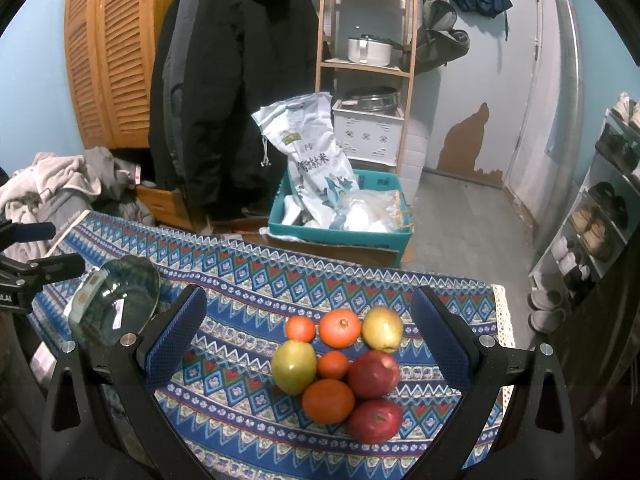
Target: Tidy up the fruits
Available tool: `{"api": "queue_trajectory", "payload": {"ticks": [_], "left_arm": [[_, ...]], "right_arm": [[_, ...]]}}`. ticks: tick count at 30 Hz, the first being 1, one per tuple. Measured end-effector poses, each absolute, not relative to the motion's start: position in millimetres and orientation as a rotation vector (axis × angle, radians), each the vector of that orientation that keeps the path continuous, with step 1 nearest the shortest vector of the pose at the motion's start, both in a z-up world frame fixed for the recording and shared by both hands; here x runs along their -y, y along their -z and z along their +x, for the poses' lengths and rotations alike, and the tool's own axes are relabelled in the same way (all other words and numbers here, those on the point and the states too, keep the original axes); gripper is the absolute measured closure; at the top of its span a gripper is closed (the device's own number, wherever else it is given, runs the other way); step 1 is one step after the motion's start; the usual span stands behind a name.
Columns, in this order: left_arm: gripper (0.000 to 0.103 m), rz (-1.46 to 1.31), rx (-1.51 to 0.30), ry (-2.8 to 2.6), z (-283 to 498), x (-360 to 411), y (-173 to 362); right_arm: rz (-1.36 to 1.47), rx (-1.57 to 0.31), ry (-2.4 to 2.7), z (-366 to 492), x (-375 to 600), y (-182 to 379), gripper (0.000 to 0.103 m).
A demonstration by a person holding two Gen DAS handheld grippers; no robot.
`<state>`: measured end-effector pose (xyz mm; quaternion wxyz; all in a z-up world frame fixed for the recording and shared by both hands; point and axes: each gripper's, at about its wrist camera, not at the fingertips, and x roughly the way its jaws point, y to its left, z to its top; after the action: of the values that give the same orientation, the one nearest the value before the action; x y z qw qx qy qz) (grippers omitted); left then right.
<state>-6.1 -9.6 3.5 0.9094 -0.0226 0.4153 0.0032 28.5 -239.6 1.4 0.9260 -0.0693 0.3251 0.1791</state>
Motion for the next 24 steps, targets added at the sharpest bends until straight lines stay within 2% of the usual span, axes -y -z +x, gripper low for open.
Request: {"api": "queue_trajectory", "payload": {"ticks": [24], "left_arm": [[0.001,-0.056,-0.858,0.006,-7.1,8.5,-5.3]], "right_arm": [[-0.143,-0.672,-0.368,28.0,242.1,2.6,0.003]]}}
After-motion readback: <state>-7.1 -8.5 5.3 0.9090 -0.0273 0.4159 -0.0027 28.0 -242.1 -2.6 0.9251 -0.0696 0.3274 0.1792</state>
